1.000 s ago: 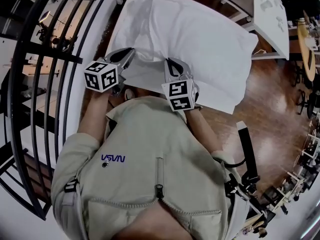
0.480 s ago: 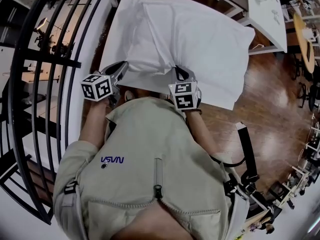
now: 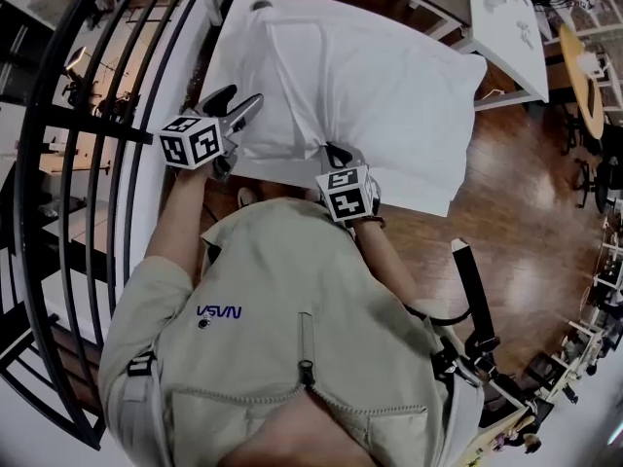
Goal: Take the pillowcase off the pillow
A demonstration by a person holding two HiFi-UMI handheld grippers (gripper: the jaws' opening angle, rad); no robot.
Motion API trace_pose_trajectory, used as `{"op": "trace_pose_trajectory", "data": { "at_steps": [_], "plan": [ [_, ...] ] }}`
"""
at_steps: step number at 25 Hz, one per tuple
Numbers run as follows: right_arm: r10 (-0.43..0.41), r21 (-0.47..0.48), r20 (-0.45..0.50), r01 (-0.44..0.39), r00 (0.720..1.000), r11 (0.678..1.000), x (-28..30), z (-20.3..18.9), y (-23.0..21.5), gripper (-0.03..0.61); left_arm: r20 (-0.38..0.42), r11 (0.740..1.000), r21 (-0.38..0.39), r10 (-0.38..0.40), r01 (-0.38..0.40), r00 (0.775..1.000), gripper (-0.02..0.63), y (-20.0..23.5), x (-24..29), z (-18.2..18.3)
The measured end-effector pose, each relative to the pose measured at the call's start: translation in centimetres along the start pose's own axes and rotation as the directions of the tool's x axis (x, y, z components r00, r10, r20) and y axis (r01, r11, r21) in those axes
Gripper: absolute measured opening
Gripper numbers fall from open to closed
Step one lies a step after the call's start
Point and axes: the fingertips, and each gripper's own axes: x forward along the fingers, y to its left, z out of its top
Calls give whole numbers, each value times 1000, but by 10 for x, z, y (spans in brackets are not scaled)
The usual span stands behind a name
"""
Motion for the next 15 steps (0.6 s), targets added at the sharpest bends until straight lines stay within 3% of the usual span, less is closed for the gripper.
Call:
{"op": "trace_pose_trajectory", "data": {
  "at_steps": [2,4,6,9,12,15],
  "plan": [
    [7,-3,-5,-7,1000,1000,-1,1,5,6,-87,999,11,34,-33,996,336,13,28,-8],
    [18,-8,-12,-18,1000,1000,-2,2,9,6,-181,998,20,60,-57,982,337,21,48,-24],
    [47,-8,-13,-47,999,999,-2,2,12,7,-239,999,36,48,-41,970,240,16,58,-39],
    [116,32,24,-117,993,993,-12,8,14,32,-234,996,85,20,0,972,134,-1,58,-44],
    [157,10,121,-160,980,987,-29,39,12,103,-218,990,143,28,4,976,98,-10,54,-43],
    [150,-46,243,-143,958,989,-41,88,5,114,-211,974,226,58,-9,976,70,-22,49,-47]
  ]
}}
